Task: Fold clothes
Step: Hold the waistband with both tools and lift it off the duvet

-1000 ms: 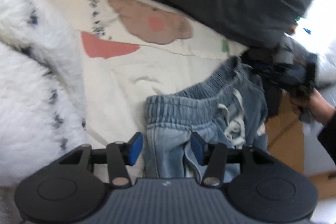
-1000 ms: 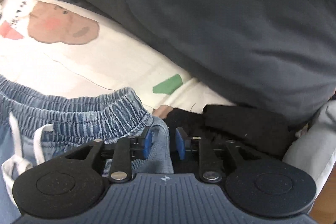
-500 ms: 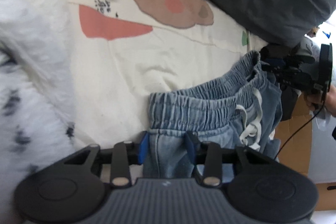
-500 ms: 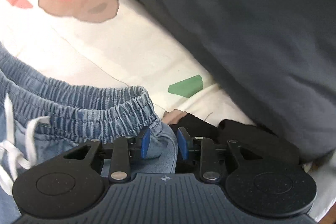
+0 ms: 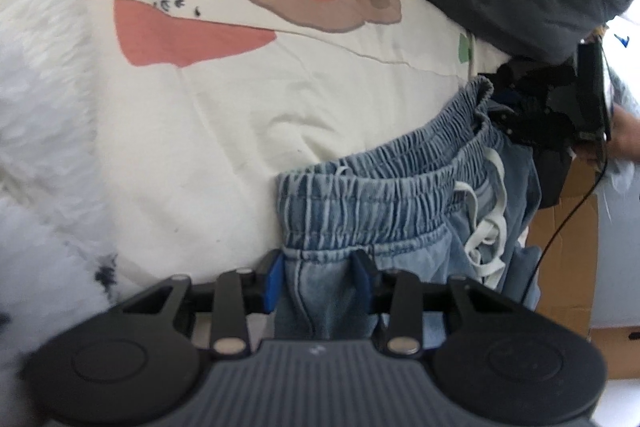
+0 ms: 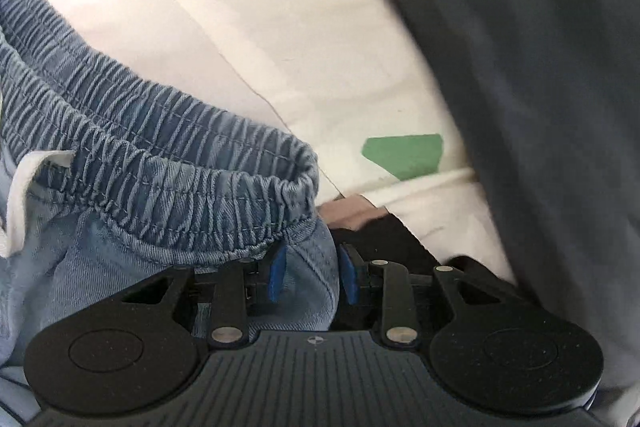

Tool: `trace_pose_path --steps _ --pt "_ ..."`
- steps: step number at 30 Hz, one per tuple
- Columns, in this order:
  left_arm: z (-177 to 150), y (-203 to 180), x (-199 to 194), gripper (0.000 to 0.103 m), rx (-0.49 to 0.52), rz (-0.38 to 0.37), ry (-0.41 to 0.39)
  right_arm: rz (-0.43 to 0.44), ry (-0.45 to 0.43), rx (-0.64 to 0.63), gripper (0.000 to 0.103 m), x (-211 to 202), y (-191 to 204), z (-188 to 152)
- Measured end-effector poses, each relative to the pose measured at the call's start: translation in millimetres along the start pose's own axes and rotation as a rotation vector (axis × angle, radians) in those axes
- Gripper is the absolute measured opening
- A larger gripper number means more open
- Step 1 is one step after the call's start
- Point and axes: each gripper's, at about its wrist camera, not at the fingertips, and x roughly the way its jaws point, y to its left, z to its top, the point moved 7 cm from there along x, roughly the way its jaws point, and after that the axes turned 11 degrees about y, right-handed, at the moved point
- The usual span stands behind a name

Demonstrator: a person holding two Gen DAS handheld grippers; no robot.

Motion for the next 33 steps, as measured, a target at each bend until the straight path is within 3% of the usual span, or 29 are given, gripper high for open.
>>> trace_pose_path --steps 11,15,20,26,33 --pt "2 0 2 0.033 0.028 0.010 0.011 0.057 0.056 -0.018 0.035 -1 -4 1" --pt "0 -3 -2 0.024 0.045 0.051 -0.026 0.039 0.028 0.003 0.013 3 5 1" --pt "-7 -12 -23 0.018 0.103 0.126 -0.096 -0.036 -0.082 0.096 0.010 -27 4 -15" --pt "-10 -27 -59 0.015 0.165 0.167 -0.197 -0.052 -0.230 0.275 0.009 -88 -6 -34" --pt "-1 -29 -87 0.015 0.148 0.186 -0.295 -0.179 -0.328 0.390 0.009 -140 -12 -36"
